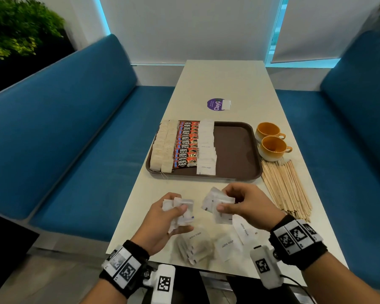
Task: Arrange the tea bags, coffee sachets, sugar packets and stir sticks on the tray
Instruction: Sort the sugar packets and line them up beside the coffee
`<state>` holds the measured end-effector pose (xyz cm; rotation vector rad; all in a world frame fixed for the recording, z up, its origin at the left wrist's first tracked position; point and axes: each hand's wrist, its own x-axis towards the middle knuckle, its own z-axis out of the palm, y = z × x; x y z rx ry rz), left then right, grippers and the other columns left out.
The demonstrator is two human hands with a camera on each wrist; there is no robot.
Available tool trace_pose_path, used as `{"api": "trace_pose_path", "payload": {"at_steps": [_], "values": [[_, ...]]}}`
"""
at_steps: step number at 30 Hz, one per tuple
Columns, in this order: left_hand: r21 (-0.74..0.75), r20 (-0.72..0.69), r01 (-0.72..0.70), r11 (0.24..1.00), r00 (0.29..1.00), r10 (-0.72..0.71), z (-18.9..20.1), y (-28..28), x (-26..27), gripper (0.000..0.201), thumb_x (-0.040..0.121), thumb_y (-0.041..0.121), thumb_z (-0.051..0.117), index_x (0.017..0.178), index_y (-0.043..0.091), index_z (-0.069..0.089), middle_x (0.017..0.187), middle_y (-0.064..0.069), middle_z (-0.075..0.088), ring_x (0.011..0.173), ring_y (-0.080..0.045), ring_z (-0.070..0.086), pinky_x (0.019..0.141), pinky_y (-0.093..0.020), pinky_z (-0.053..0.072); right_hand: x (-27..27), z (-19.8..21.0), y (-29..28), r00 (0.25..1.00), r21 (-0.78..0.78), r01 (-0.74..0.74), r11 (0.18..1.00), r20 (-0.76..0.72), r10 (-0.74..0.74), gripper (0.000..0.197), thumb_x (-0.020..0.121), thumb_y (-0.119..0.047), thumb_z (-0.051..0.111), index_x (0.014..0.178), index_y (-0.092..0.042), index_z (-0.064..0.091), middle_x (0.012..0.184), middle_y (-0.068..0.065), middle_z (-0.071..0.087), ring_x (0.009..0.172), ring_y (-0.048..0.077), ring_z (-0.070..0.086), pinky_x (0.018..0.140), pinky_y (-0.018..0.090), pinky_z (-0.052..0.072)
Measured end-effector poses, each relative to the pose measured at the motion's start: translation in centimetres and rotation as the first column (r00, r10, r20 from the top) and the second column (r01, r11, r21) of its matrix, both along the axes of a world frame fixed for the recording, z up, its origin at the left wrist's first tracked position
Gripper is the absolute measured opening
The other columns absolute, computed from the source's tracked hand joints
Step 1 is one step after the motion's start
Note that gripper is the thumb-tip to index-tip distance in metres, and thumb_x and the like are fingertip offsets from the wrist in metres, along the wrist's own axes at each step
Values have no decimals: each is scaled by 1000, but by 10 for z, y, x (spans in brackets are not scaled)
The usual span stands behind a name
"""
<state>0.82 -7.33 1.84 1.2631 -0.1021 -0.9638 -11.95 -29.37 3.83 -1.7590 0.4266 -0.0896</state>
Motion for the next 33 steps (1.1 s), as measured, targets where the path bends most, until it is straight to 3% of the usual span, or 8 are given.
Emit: {"api": "trace_pose_path", "payload": {"at_steps": [5, 11, 14, 18, 24, 27, 30, 33], "values": [[-159, -82, 112, 981, 989, -127, 11, -18, -22, 20, 95, -3, 57, 110, 9, 55, 115, -26, 67, 100, -42, 70, 78, -53, 60, 4, 14, 16, 996, 9, -89, 996, 12, 89, 25, 80, -13, 86, 98, -2, 71, 85, 15, 72, 64, 19, 60, 56, 26, 50], [-375, -272, 118, 920, 934, -231, 3, -15, -28, 60, 74, -4, 54, 133, 8, 57, 140, -30, 55, 122, -54, 57, 99, -68, 47, 2, 8, 24, 1000, -79, 5, 997, -22, -7, 27, 72, -21, 92, 94, -15, 77, 93, 12, 71, 63, 33, 68, 58, 36, 58], [-378, -164, 222, 899, 939, -301, 3, -14, -30, 66, 83, -4, 63, 144, 17, 50, 144, -29, 52, 125, -50, 55, 105, -69, 42, 0, 7, 31, 998, -111, 58, 992, 4, -58, 34, 67, -17, 96, 94, -18, 75, 86, 14, 67, 57, 24, 65, 58, 36, 61], [-284, -6, 302, 910, 949, -316, 3, -19, -34, 76, 85, -13, 66, 145, 30, 50, 125, -25, 60, 109, -41, 62, 88, -51, 57, -2, 5, 33, 995, -248, 76, 966, 77, -58, 43, 62, -31, 98, 88, -20, 65, 73, 4, 65, 57, 11, 56, 58, 27, 55], [-109, 182, 376, 920, 918, -353, 17, -22, -33, 31, 83, -3, 72, 109, 9, 62, 100, -22, 55, 86, -31, 59, 63, -36, 52, -7, 1, 20, 1000, -278, -4, 960, 25, 11, 54, 61, -61, 88, 86, -21, 62, 72, 4, 59, 61, 6, 43, 59, 31, 44], [188, 401, 386, 903, 809, -429, 21, -13, -21, 23, 80, -4, 69, 95, 10, 58, 102, -21, 61, 77, -22, 57, 57, -36, 54, -19, -6, 5, 998, -246, -27, 969, -64, 11, 51, 68, -68, 80, 83, -22, 65, 70, -6, 62, 61, 6, 49, 61, 27, 45], [531, 504, 363, 766, 592, -630, 16, 0, -13, 26, 75, 12, 76, 87, 22, 56, 85, -4, 60, 65, -13, 55, 55, -35, 54, -36, -16, -12, 960, -448, -69, 892, -274, -63, 34, 77, -54, 83, 87, -27, 64, 82, -8, 66, 70, 5, 58, 62, 19, 44], [762, 483, 269, 589, 370, -793, 2, 4, -18, 41, 63, 34, 82, 88, 38, 50, 96, 13, 56, 82, -8, 57, 76, -32, 54, -48, -27, -18, 898, -520, -173, 837, -431, -82, 48, 72, -49, 87, 106, -33, 57, 105, -8, 54, 90, 7, 58, 70, 19, 44]]}}
